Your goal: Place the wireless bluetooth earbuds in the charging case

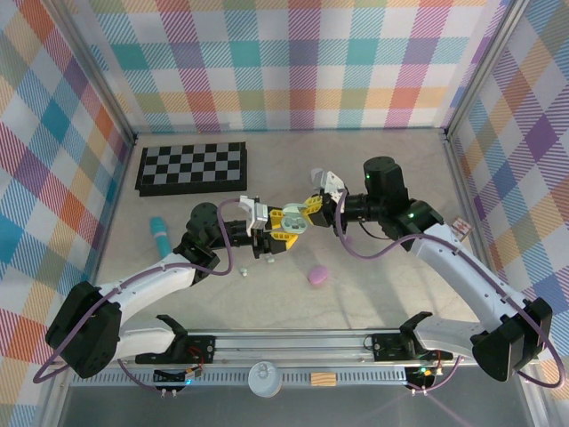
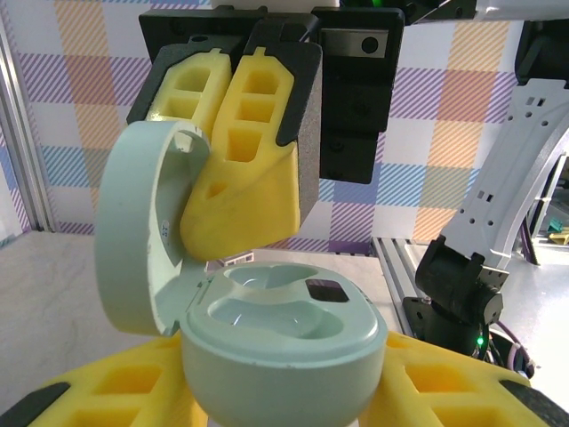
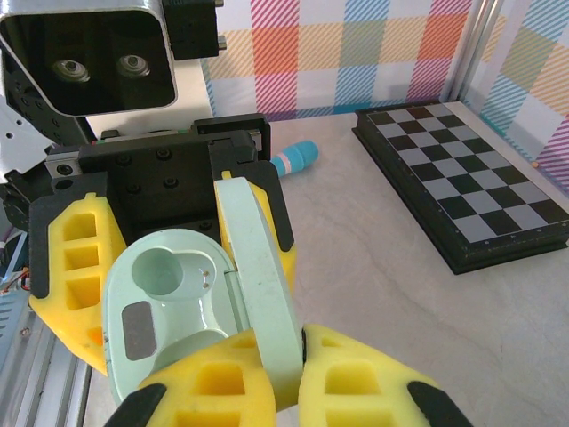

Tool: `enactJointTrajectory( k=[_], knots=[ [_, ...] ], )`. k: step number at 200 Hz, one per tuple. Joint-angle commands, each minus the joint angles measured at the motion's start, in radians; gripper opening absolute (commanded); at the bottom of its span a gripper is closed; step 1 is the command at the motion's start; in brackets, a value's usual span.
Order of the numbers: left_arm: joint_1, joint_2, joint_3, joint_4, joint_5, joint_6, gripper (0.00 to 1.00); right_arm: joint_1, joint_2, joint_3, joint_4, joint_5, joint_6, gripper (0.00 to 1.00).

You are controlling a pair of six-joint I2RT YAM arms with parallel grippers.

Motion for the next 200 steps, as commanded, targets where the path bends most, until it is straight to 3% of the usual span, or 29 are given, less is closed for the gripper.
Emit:
enactJointTrajectory(
  k=[1, 22, 109, 130, 200],
  knots=[
    [0.0, -0.021, 0.004, 0.036, 0.029, 0.003, 0.46, -0.001, 0.018, 0.034, 0.021, -0.015, 0.009, 0.0],
    [0.0, -0.01, 0.005, 0.073, 0.022, -0.021, 0.5, -0.001, 0.025, 0.034, 0.034, -0.002, 0.013, 0.0],
    [-0.001, 0.009, 0.008, 0.118, 0.03, -0.051, 0.46, 0.0, 0.021, 0.026, 0.047, 0.013, 0.014, 0.0],
    [-0.001, 0.012, 0.006, 0.112, 0.027, -0.05, 0.56, 0.0, 0.012, 0.02, 0.054, 0.02, 0.012, 0.0],
    [-0.001, 0.015, 0.008, 0.121, 0.017, -0.057, 0.52, -0.001, -0.001, 0.003, 0.071, 0.023, 0.016, 0.0]
  ],
)
